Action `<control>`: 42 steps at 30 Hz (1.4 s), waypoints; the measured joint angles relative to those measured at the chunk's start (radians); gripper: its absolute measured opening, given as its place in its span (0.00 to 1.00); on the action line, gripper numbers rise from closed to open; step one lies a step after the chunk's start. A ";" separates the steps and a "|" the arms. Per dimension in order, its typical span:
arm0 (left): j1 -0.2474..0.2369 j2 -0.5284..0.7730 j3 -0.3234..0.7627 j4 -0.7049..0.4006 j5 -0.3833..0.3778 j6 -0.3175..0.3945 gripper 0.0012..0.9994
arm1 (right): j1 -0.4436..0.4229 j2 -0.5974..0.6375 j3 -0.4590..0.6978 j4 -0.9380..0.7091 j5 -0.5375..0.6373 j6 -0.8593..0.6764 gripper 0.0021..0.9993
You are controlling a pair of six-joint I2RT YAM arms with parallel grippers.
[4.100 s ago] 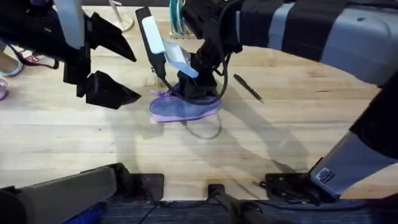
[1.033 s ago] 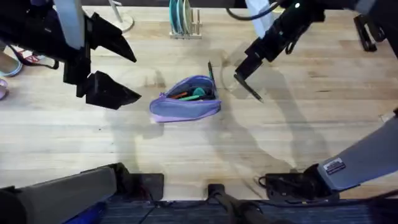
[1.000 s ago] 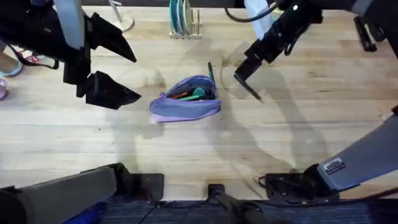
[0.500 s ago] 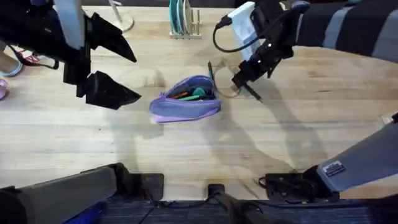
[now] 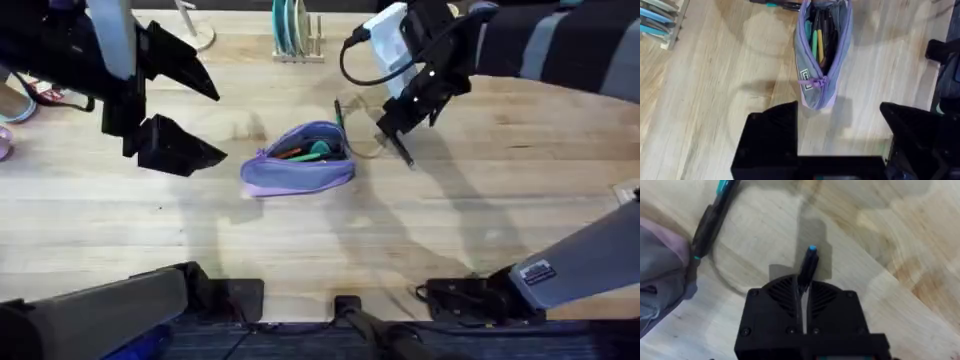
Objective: Unzip the bag, pick up the pens from the table one at a time and place them inside, then zip the bag closed.
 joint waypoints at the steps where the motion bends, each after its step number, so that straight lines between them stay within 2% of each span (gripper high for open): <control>1: 0.000 0.000 0.000 0.000 0.000 0.000 0.99 | 0.002 -0.010 0.001 -0.005 0.000 -0.007 0.03; 5: 0.000 0.000 0.000 0.000 0.000 0.000 0.99 | 0.015 -0.083 0.025 -0.007 -0.002 -0.081 0.03; 10: 0.000 0.000 0.000 0.000 0.000 0.000 0.99 | 0.071 -0.214 0.056 -0.013 -0.007 -0.284 0.03; 15: 0.000 0.000 0.000 0.000 0.000 0.000 0.99 | 0.149 -0.275 0.060 -0.060 -0.008 -0.480 0.03; 20: 0.000 0.000 0.000 0.000 0.000 0.000 0.99 | 0.233 -0.279 0.060 -0.122 -0.008 -0.629 0.03; 25: 0.000 0.000 0.000 0.001 0.000 0.000 0.99 | 0.297 -0.279 0.060 -0.124 -0.053 -0.697 0.03; 30: 0.000 0.000 0.000 0.009 0.000 0.000 0.99 | 0.339 -0.277 0.060 -0.123 -0.149 -0.755 0.03; 42: 0.000 0.000 0.000 0.054 -0.042 0.000 0.99 | 0.405 -0.181 0.060 -0.046 -0.211 -0.821 0.03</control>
